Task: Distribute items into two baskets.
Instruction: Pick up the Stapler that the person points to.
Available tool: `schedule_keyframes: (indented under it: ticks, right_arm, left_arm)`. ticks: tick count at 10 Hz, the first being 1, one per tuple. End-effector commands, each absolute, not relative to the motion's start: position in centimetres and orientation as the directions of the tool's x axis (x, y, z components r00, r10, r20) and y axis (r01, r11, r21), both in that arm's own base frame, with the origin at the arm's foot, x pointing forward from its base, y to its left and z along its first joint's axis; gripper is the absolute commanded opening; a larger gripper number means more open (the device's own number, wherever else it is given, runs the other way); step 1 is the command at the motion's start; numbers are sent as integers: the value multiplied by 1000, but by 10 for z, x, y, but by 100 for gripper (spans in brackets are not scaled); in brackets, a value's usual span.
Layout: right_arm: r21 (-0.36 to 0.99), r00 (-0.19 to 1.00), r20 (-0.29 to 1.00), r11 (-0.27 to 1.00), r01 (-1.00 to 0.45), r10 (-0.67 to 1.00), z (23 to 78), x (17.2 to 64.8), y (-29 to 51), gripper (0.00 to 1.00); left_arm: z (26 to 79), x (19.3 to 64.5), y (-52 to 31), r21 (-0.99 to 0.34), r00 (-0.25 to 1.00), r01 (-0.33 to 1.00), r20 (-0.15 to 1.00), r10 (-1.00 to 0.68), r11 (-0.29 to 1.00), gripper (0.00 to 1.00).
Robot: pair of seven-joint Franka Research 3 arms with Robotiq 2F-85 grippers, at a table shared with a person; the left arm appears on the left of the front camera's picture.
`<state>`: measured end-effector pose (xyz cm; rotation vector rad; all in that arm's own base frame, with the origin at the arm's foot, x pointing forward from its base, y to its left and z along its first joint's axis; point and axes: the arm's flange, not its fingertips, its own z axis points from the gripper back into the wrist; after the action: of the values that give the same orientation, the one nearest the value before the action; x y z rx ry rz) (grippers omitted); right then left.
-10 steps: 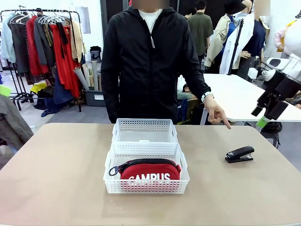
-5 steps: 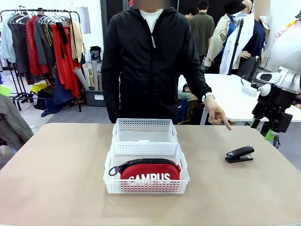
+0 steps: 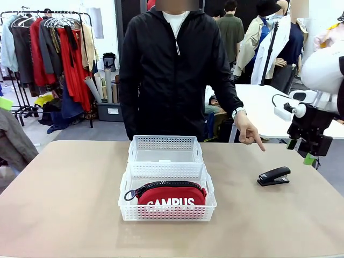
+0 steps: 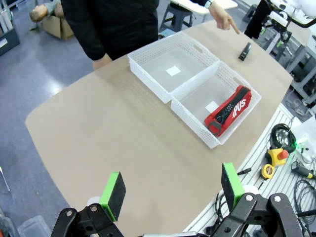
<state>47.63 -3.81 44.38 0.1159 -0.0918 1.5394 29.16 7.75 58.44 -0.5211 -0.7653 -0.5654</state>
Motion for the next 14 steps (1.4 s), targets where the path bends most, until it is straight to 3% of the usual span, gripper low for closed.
schedule_keyframes:
  ticks: [1,14]
  right_arm:
    - [-3,9,134,9,-1000,991,426,486,-40,100]
    - [-7,43,153,45,-999,987,349,534,-30,100]
  left_arm:
    - [584,292,77,-229,590,641,757,-280,732,100]
    - [584,292,77,-229,590,641,757,-280,732,100]
